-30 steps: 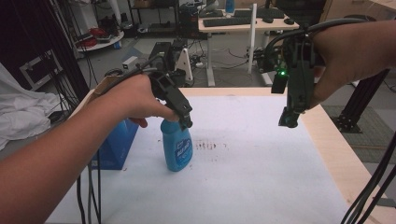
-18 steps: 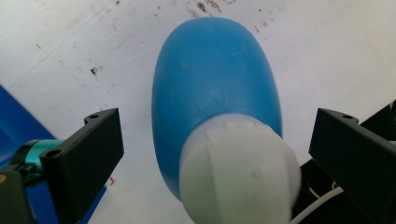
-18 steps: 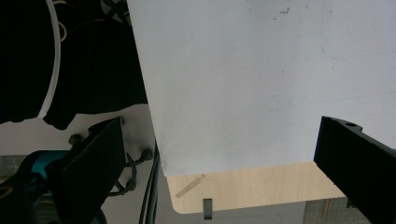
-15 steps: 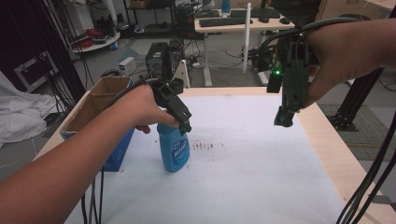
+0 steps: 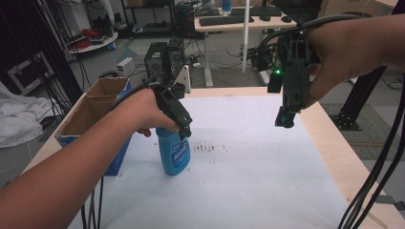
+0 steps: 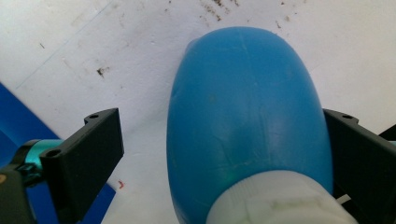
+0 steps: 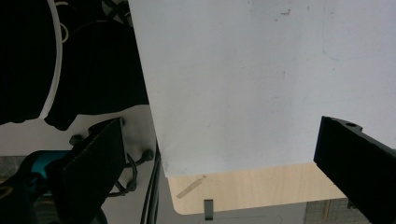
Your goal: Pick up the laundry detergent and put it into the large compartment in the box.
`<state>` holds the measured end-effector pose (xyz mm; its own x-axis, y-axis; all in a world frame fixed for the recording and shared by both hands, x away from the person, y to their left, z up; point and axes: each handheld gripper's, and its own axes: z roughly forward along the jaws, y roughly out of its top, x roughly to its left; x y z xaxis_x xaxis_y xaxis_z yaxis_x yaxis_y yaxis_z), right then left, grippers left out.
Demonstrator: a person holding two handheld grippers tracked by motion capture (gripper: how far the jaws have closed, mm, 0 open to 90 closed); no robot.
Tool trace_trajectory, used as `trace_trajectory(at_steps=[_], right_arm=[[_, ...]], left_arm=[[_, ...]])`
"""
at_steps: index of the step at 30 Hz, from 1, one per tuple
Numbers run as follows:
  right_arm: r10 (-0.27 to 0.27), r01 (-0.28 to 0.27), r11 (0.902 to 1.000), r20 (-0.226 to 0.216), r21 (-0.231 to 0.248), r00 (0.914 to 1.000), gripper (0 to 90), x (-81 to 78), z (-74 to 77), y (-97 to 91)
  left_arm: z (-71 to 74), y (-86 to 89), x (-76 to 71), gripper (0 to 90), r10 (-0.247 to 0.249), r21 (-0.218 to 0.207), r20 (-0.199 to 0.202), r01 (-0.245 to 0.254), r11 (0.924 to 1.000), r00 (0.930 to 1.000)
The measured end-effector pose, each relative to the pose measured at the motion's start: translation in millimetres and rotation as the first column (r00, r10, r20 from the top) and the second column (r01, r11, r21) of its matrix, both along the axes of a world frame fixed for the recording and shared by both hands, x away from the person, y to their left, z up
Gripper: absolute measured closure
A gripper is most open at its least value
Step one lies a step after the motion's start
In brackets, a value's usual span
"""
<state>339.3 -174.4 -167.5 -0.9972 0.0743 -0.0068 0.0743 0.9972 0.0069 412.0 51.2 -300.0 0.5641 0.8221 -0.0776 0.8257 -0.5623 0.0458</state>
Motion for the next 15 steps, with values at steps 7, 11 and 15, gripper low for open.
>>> trace_trajectory(at_steps=[7, 11, 15], right_arm=[[-0.001, 0.001, 1.0000, 0.001, -0.002, 1.0000, 1.5, 0.6, -0.5, -0.3], [0.002, -0.002, 1.0000, 0.002, 0.000, 1.0000, 1.6, 0.8, -0.3, -0.2], [-0.004, 0.004, 1.0000, 0.002, -0.005, 1.0000, 1.5, 0.2, -0.6, 0.7]], left_arm=[[0.2, -1.9, -0.1, 8.4, -0.013, -0.001, 0.001, 0.013, 0.9999, 0.9999], [0.9, -4.6, -1.0, 10.0, -0.022, 0.004, 0.002, 0.022, 0.9997, 0.9998], [0.7, -6.5, -1.0, 15.5, -0.022, 0.007, 0.001, 0.022, 0.9997, 0.9998]])
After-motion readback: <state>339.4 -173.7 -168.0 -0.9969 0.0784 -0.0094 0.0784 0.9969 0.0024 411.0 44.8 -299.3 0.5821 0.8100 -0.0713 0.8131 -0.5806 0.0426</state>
